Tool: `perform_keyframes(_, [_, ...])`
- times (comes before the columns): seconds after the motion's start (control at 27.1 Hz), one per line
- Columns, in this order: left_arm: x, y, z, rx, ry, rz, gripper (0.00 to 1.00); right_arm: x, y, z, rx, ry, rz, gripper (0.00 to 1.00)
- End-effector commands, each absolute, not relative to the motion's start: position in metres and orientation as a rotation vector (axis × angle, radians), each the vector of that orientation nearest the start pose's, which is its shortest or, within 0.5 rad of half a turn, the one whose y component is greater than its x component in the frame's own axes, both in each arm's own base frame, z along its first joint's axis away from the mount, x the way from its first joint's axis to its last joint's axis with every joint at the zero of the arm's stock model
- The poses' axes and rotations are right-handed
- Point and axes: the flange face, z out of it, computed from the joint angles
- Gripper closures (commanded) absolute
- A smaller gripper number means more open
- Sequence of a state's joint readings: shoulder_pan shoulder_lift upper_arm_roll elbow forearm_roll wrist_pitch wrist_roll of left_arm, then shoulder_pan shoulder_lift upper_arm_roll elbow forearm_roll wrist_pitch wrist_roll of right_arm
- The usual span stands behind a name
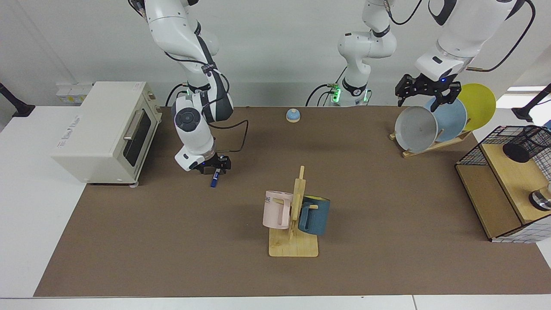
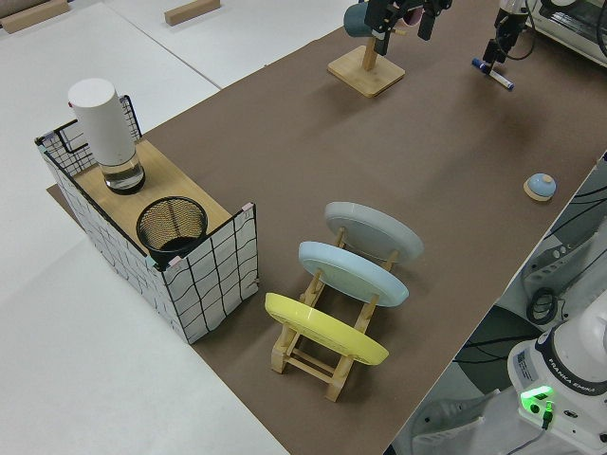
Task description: Put markers into pen holder
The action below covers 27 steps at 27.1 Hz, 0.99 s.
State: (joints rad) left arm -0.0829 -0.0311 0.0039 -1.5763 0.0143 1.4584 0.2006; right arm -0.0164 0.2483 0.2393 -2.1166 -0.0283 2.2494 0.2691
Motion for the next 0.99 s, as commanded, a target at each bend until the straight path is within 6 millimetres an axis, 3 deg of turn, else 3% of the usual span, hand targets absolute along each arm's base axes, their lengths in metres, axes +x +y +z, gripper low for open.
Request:
perform_keyframes(0.0, [0.527, -0.038, 0.63, -3.099, 0.443, 0.15, 0.0, 0.547, 0.121, 0.294, -3.148, 0.105, 0.128, 0.1])
perform_keyframes(0.29, [0.526, -0.038, 0.631, -3.098, 0.451, 0.148, 0.0, 0.547, 0.123, 0.295, -3.153, 0.141, 0.11, 0.34])
perform_keyframes(0.52, [0.526, -0.038, 0.631, -3.098, 0.451, 0.148, 0.0, 0.547, 0.136, 0.297, -3.186, 0.259, 0.036, 0.41])
perform_keyframes(0.85, [0.526, -0.038, 0.631, -3.098, 0.453, 0.148, 0.0, 0.547, 0.137, 0.296, -3.189, 0.27, 0.033, 0.71])
perform_keyframes(0.96, [0.526, -0.038, 0.631, -3.098, 0.453, 0.148, 0.0, 0.547, 0.137, 0.296, -3.188, 0.275, 0.033, 0.76])
